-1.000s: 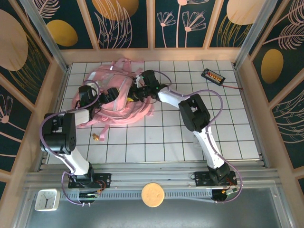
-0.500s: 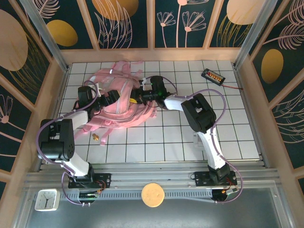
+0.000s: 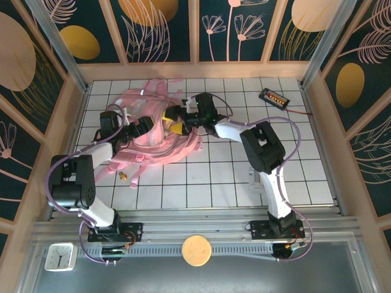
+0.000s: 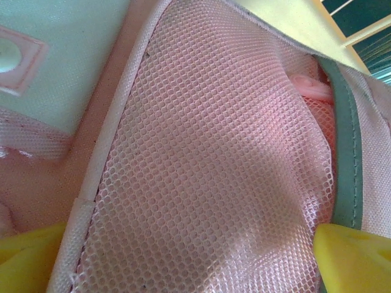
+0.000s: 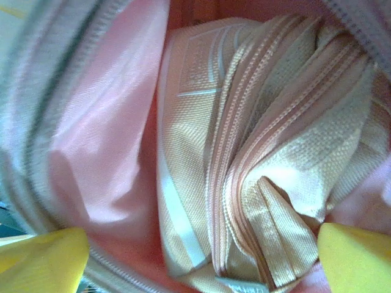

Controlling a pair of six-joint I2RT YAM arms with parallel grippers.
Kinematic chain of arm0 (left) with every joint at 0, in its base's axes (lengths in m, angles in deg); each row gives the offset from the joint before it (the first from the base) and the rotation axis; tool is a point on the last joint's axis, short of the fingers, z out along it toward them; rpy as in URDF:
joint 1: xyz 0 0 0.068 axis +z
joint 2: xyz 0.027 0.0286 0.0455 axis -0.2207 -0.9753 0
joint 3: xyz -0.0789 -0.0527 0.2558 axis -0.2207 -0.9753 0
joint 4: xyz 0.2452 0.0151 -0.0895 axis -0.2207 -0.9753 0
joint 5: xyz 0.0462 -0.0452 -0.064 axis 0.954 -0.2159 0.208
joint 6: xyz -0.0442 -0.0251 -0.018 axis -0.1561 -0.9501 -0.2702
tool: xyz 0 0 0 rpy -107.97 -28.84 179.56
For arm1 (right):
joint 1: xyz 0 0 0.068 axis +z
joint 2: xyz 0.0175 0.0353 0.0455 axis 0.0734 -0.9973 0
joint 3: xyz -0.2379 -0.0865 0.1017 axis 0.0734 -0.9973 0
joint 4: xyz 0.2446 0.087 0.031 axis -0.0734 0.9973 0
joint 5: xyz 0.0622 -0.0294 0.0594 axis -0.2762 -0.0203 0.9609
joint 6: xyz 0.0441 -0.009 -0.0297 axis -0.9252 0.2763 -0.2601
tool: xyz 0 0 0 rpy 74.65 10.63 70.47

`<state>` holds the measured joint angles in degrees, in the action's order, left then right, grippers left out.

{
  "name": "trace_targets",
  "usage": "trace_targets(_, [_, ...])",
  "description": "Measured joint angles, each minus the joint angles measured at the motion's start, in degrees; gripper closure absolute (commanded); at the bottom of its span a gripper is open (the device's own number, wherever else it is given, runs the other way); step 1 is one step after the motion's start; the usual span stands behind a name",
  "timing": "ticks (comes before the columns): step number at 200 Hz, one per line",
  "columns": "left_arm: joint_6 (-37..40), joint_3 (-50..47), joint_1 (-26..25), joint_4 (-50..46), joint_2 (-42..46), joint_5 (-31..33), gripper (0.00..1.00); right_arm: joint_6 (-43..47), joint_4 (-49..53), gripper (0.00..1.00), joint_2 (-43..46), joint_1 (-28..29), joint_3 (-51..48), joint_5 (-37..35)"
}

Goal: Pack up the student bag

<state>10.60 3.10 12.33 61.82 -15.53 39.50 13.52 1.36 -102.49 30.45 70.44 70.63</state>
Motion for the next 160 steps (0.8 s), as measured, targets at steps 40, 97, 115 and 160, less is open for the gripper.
trace_targets(40, [-0.4,0.0,0.0,0.1,0.0,0.0,0.04,3.0,5.2,0.01,3.9,-1.0,-2.2,-0.8])
trace_targets(97, [-1.4,-1.5,0.0,0.0,1.9,0.5,0.03,17.4,21.7,0.01,14.8,-0.9,-8.9,-10.6])
trace_targets(115, [-3.0,-3.9,0.0,-3.1,6.7,2.2,0.01,26.8,28.1,0.09,18.8,1.0,-8.5,-17.3])
trace_targets(160, [-18.3,-14.3,-0.1,-9.6,25.9,7.6,0.01,43.0,32.5,0.46,18.0,9.4,-5.2,-25.8])
